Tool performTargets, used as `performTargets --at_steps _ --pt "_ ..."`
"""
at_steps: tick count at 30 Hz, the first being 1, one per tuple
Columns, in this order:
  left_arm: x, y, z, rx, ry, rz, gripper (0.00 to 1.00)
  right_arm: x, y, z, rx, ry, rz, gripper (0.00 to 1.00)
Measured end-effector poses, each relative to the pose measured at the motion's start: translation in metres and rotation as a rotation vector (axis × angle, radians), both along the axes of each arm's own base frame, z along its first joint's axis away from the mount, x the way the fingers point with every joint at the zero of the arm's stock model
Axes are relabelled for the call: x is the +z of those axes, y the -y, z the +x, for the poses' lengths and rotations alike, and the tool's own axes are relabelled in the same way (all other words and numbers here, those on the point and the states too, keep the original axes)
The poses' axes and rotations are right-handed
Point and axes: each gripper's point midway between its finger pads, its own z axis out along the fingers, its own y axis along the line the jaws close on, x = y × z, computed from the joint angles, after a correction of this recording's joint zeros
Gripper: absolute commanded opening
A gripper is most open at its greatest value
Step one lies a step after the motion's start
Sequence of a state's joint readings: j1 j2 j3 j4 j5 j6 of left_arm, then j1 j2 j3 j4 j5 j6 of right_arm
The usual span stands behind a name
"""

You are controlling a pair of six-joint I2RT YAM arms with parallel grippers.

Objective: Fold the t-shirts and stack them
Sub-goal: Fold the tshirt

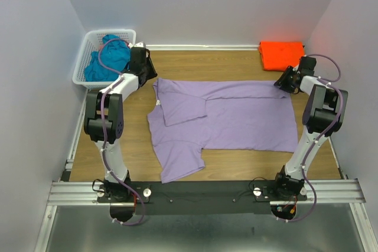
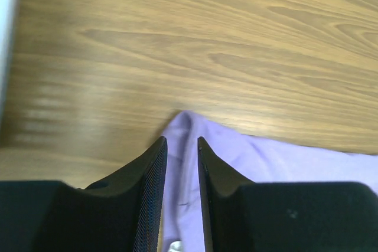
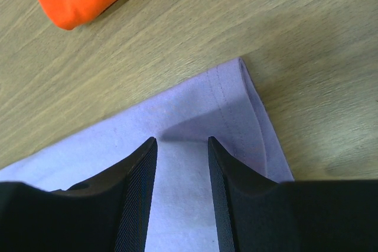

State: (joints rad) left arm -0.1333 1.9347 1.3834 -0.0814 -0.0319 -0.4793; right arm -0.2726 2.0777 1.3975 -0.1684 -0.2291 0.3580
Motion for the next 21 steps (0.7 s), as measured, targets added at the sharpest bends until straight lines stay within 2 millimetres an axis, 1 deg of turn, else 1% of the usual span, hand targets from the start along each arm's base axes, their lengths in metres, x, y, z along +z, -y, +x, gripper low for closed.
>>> performTargets --at_steps 2,4,8,9,13,17,18,21 --pt "-0.002 0.006 0.002 -0.023 0.0 -0.015 0.36 0.0 0.0 0.0 0.001 0.0 -0.001 0.48" --pt "-0.009 0.012 0.004 -0.043 -0.012 -0.025 0.37 0.0 0.0 0.0 0.004 0.0 -0.002 0.48" --pt "-0.033 0.019 0.007 -0.072 -0.057 -0.043 0.37 0.0 0.0 0.0 0.007 0.001 -0.005 0.48" --pt "-0.042 0.021 0.006 -0.079 -0.077 -0.047 0.38 0.0 0.0 0.0 0.008 0.001 -0.006 0.48" --pt "-0.06 0.024 0.005 -0.091 -0.119 -0.054 0.39 -0.001 0.0 0.0 0.009 0.001 -0.007 0.48" --pt "-0.065 0.025 0.005 -0.095 -0.136 -0.057 0.38 -0.001 0.0 0.0 0.009 0.002 -0.007 0.48" --pt "-0.064 0.025 0.007 -0.097 -0.132 -0.058 0.36 0.0 0.0 0.0 0.009 0.002 -0.007 0.48" --pt "-0.061 0.026 0.012 -0.099 -0.123 -0.059 0.25 -0.001 0.0 0.0 0.009 0.002 -0.007 0.48"
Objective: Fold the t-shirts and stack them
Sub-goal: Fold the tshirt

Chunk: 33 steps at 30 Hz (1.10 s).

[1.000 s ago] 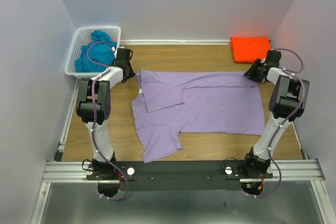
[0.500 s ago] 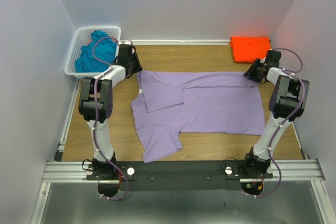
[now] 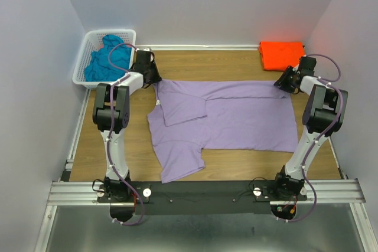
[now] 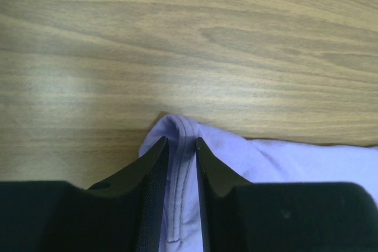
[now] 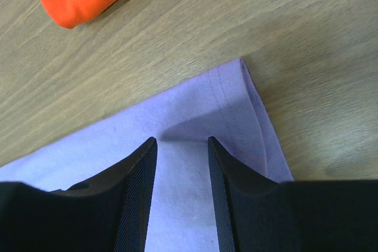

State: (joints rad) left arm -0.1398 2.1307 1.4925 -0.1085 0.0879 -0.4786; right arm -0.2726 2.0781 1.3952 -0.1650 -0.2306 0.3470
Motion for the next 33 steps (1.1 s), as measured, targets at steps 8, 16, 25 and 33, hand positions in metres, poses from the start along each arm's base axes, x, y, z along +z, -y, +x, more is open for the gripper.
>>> performTargets --at_steps 8,16,25,33 --pt "0.002 0.001 0.003 -0.004 0.003 -0.001 0.0 0.0 0.0 0.0 -0.001 0.0 -0.001 0.48" --pt "-0.003 -0.001 0.0 0.007 -0.016 0.005 0.0 -0.001 0.002 0.001 -0.007 0.003 -0.008 0.48" --pt "-0.008 -0.013 -0.003 0.058 -0.039 0.049 0.0 -0.001 0.006 0.004 -0.023 0.005 -0.023 0.48" --pt "-0.009 -0.016 -0.003 0.073 -0.046 0.05 0.06 0.0 0.008 0.012 -0.011 0.017 -0.03 0.53"
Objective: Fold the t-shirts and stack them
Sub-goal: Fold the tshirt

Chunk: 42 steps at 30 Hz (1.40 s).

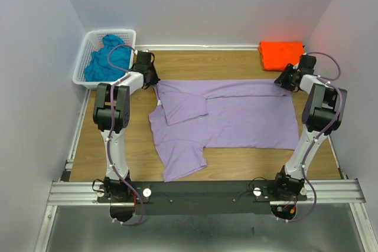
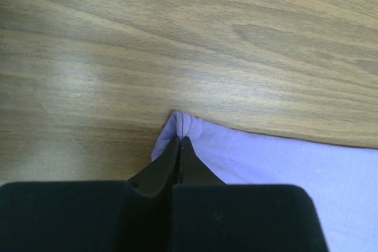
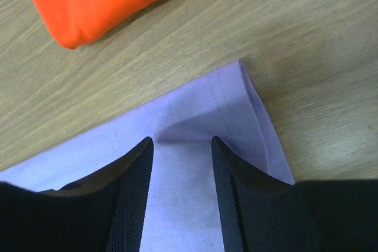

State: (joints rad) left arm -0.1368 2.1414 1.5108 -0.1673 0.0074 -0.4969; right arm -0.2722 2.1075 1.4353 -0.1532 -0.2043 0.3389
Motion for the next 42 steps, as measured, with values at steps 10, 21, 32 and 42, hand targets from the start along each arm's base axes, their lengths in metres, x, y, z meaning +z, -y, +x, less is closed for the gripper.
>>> performTargets --at_steps 10,21,32,42 --pt "0.011 0.0 0.005 -0.005 0.026 0.001 0.65 0.012 0.002 -0.012 -0.012 -0.007 -0.019 0.54" --pt "0.076 0.002 -0.02 -0.008 0.122 -0.019 0.68 0.059 0.028 -0.038 -0.173 0.056 -0.043 0.38" --pt "0.085 0.007 -0.09 -0.057 0.116 -0.005 0.68 0.025 0.045 -0.065 -0.257 -0.019 0.109 0.36" --pt "0.06 0.026 -0.13 -0.123 0.056 0.002 0.68 0.0 0.033 -0.065 -0.23 -0.064 0.173 0.37"
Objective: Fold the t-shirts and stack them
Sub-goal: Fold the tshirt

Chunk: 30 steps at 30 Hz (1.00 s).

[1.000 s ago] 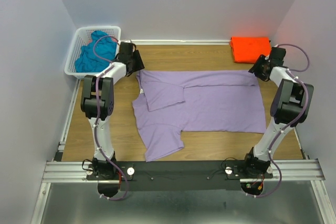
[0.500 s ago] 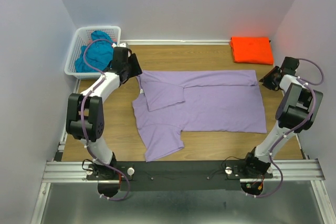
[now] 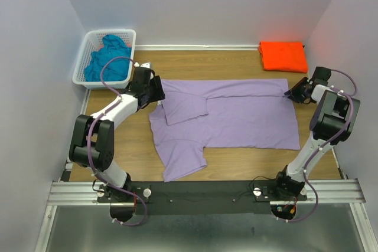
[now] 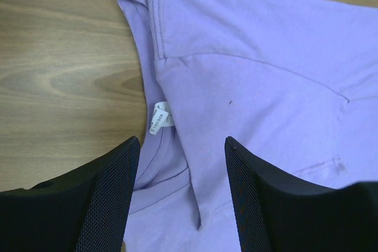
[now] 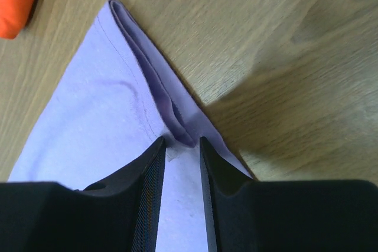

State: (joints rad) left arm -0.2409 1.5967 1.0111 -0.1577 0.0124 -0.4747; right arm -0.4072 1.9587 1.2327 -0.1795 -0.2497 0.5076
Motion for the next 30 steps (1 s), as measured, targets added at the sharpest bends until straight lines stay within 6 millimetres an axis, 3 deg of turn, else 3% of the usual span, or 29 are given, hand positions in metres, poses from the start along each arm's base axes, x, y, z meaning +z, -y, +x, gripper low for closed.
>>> performTargets --at_steps 6,16,30 --pt "-0.003 0.006 -0.004 -0.015 -0.005 0.001 0.68 -0.003 -0.005 0.002 0.026 0.009 0.02 0.35" --pt "-0.002 0.009 -0.003 -0.023 0.002 0.0 0.68 -0.003 -0.004 0.002 0.046 0.011 0.0 0.05" --pt "-0.003 0.009 -0.004 -0.028 0.003 0.005 0.68 0.005 0.017 0.001 0.04 -0.01 -0.122 0.06"
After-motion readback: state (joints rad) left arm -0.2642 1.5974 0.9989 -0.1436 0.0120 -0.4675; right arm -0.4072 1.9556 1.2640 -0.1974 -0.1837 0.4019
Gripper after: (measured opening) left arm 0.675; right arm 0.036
